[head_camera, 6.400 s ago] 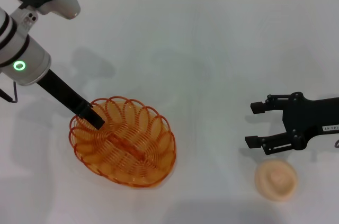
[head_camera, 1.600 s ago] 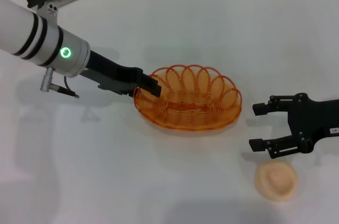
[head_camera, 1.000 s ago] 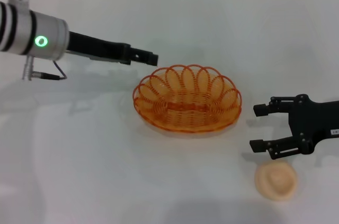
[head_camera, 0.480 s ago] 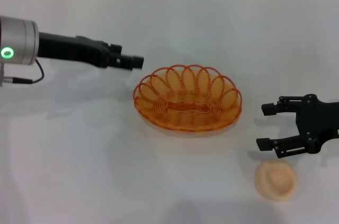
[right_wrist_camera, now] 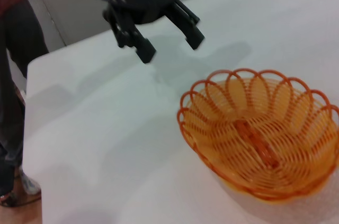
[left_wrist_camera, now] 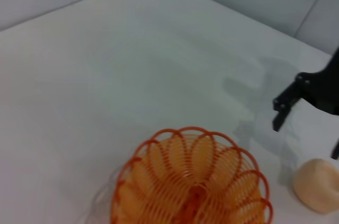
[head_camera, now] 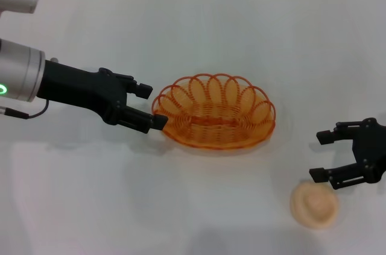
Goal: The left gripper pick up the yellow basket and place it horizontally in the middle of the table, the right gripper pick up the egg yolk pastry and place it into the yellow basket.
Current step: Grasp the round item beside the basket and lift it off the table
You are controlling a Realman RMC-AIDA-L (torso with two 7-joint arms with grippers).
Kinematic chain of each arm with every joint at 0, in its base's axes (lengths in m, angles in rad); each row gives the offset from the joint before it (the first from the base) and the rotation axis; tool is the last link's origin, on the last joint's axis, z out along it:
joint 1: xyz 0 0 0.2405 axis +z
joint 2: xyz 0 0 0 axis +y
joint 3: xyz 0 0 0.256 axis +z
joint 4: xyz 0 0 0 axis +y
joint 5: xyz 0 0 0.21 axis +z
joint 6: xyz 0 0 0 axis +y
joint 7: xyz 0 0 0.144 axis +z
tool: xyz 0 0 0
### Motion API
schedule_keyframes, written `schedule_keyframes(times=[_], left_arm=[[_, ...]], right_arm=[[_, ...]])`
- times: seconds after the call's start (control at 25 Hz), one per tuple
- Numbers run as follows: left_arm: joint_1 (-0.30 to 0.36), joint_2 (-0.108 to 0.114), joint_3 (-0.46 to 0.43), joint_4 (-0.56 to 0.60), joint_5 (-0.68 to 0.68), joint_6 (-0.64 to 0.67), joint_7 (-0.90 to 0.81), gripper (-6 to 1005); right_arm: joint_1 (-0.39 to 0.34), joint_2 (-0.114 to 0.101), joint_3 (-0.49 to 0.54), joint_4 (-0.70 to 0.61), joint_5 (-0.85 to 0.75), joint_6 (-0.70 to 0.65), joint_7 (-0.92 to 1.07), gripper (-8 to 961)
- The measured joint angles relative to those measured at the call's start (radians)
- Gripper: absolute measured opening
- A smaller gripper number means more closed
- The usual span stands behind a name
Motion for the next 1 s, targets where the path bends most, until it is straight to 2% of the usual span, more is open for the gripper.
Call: schedule_keyframes(times=[0.28,0.72,1.0], left_arm=[[0.026,-0.009,-0.004,0.034,-0.008,0.021,0.012,883],[0.025,-0.013,-0.008,0.035,-0.01,0.017,0.02,876],[0.024,-0.015,-0.008,0.036,-0.01,0.009,0.021,871]], right_arm=[[-0.017,0.0,-0.007,-0.033,-0.023,-0.022,0.043,809],[-0.01,0.002,-0.032,0.024,-0.045,0.011,0.054,807],[-0.014,0.002,-0.065,0.043,-0.05,0.05,0.05,694]])
